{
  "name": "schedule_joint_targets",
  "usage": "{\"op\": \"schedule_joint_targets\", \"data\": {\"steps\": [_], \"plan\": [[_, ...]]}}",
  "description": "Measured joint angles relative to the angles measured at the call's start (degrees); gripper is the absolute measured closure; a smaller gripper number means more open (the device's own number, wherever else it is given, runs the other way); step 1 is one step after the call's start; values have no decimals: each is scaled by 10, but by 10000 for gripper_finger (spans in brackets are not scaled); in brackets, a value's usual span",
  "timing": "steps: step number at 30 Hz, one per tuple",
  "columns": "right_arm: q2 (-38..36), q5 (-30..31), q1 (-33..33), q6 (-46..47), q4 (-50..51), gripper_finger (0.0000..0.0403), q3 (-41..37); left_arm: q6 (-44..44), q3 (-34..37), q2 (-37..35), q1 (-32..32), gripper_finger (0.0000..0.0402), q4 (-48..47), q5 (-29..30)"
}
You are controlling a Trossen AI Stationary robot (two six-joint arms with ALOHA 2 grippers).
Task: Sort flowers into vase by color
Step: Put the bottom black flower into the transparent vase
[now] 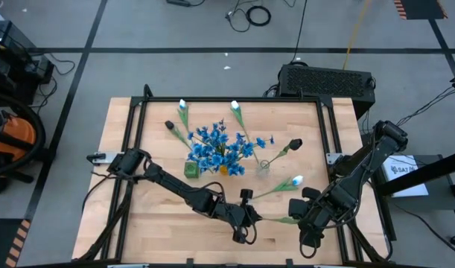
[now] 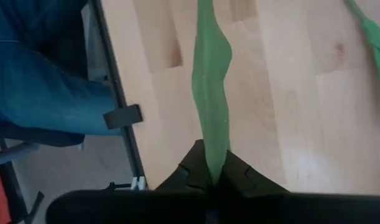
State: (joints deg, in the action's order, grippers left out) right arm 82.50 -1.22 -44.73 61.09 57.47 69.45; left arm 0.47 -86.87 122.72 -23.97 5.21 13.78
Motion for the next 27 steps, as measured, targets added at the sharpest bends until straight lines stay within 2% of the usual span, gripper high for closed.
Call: {"op": "schedule_joint_targets", "data": {"steps": [4, 14, 18, 22, 27], "plan": [[0, 11, 0, -2, -7, 381, 0, 0, 0, -4, 0, 390, -11, 0], [-30, 25, -4, -33, 8, 276, 11, 0, 0, -33, -3, 398, -80, -5], [-79, 118, -33, -55, 26, 264, 15, 0, 0, -74, -14, 399, -149, -30], [-131, 260, -81, -41, 63, 264, 15, -1, 0, -130, -34, 400, -229, -35], [-168, 418, -115, -62, 74, 271, 15, 32, 0, -204, -62, 400, -205, -14]]}}
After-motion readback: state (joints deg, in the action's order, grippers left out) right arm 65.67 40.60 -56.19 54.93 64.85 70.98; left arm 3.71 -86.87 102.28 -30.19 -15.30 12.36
